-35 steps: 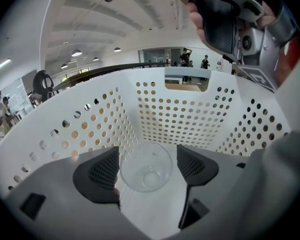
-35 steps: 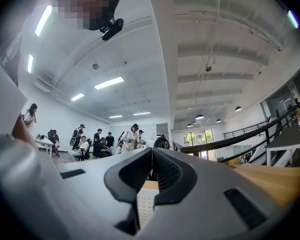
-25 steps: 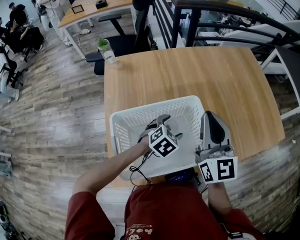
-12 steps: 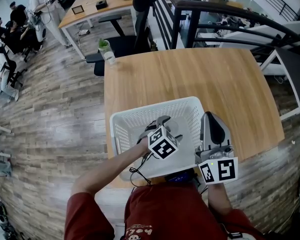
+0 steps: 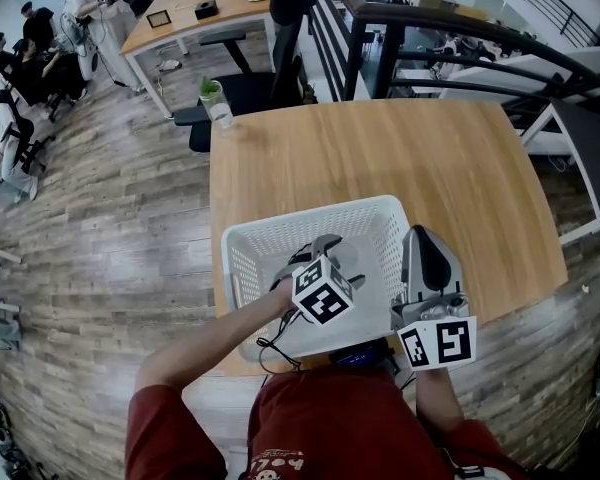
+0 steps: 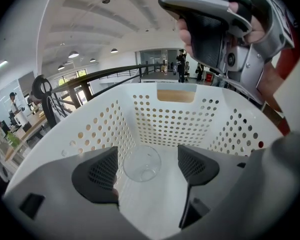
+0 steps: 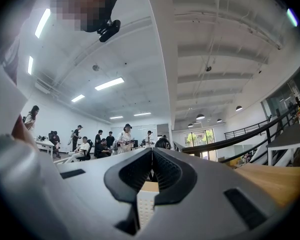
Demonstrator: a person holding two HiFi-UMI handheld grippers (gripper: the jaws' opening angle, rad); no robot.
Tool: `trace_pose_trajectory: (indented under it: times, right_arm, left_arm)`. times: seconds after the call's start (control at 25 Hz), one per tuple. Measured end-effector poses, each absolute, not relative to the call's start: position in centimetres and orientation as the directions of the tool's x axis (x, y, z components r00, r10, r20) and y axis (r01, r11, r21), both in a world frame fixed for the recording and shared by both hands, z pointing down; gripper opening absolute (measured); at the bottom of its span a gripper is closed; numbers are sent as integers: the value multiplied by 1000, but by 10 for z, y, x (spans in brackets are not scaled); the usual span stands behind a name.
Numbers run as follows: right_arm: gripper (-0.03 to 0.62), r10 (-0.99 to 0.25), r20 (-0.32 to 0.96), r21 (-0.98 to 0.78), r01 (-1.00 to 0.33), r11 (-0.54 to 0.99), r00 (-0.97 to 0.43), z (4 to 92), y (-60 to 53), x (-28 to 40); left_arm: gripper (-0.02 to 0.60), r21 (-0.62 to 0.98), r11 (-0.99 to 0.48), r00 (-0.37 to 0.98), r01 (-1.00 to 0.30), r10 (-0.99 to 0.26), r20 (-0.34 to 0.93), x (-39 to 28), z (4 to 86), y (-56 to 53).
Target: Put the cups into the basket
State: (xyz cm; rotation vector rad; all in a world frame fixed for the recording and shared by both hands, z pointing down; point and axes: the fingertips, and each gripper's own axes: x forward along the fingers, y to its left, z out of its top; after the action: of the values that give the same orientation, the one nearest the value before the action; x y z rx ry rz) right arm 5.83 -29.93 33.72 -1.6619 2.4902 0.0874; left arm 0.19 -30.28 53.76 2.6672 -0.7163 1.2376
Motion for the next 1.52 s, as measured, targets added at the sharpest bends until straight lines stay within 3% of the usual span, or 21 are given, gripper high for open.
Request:
trace_pose_trajectory:
  times: [0.84, 0.92, 1.12, 1.4, 1.52]
  right_arm:
    - [10, -912, -153, -27, -921, 389, -381, 335, -299, 57]
    - [11, -912, -151, -28, -921, 388, -380, 336, -299, 57]
    - [11, -912, -141, -29, -919, 392, -385, 337, -299, 56]
    - [11, -910, -139, -31, -917, 397, -389, 340, -299, 54]
    - [11, -911, -140, -32, -917, 396, -389, 341, -298, 55]
  left_arm:
    - [352, -97, -867, 605, -489, -417, 679, 4, 499, -297]
    - [299, -99, -854, 610, -511, -442, 658, 3, 493, -301]
    - [243, -103, -826, 619, -554, -491, 613, 0, 481, -308]
    - [21, -124, -778, 575, -616, -552, 604, -9, 481, -316]
    - [8, -109, -778, 578, -619, -545, 608, -10, 483, -313]
